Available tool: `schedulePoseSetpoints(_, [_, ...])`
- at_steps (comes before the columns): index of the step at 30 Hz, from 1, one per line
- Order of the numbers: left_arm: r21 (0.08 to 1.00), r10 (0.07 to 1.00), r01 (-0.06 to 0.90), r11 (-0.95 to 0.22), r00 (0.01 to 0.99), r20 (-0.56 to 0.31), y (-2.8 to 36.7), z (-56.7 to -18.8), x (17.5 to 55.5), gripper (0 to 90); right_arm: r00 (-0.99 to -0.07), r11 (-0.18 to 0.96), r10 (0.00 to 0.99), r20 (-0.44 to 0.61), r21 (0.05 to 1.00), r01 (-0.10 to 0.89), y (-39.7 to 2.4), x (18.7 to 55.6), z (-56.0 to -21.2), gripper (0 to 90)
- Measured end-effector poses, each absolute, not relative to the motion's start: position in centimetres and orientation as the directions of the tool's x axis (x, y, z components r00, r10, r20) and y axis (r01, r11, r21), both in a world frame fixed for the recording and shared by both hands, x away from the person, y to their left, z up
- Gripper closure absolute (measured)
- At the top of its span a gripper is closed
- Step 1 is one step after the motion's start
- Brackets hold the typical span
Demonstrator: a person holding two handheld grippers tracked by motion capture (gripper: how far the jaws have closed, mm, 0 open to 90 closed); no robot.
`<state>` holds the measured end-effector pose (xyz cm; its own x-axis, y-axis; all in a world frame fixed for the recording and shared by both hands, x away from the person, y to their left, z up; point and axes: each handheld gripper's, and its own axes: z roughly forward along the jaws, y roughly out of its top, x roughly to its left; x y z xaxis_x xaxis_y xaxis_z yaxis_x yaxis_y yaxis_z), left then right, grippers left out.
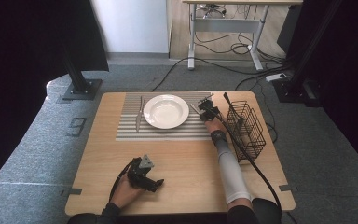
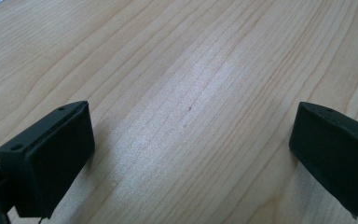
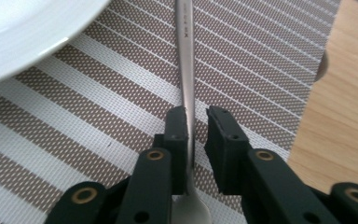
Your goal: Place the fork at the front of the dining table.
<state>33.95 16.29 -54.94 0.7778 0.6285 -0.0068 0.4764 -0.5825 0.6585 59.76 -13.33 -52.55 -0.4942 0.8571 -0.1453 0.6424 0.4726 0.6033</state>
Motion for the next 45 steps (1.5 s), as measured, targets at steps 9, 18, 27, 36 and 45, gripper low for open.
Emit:
schedulePoseSetpoints(9, [0.658, 0.628, 0.476, -0.583, 0.778, -0.007, 16.3, -54.9, 33.9, 0.0, -0.466, 0.402, 0.881, -0.080, 0.645, 0.650, -14.7, 56.5, -50.8, 56.8])
schedulePoseSetpoints(18, [0.660, 0.629, 0.477, -0.581, 0.777, -0.008, 16.3, -55.0, 34.0, 0.0, -0.410, 0.374, 0.907, -0.093, 0.624, 0.686, -15.4, 54.1, -51.3, 54.3])
schedulePoseSetpoints(27, [0.660, 0.630, 0.477, -0.580, 0.777, -0.008, 16.3, -55.0, 33.9, 0.0, -0.447, 0.379, 0.893, -0.046, 0.611, 0.695, -15.3, 52.9, -51.4, 61.4])
schedulePoseSetpoints(36, [0.660, 0.630, 0.477, -0.581, 0.777, -0.007, 16.2, -55.0, 33.9, 0.0, -0.575, 0.426, 0.818, 0.007, 0.664, 0.614, -12.5, 51.1, -50.9, 57.3])
schedulePoseSetpoints(45, [0.658, 0.628, 0.476, -0.583, 0.778, -0.006, 16.2, -54.9, 34.0, 0.0, -0.595, 0.467, 0.803, -0.024, 0.645, 0.605, -14.2, 50.3, -50.7, 74.8])
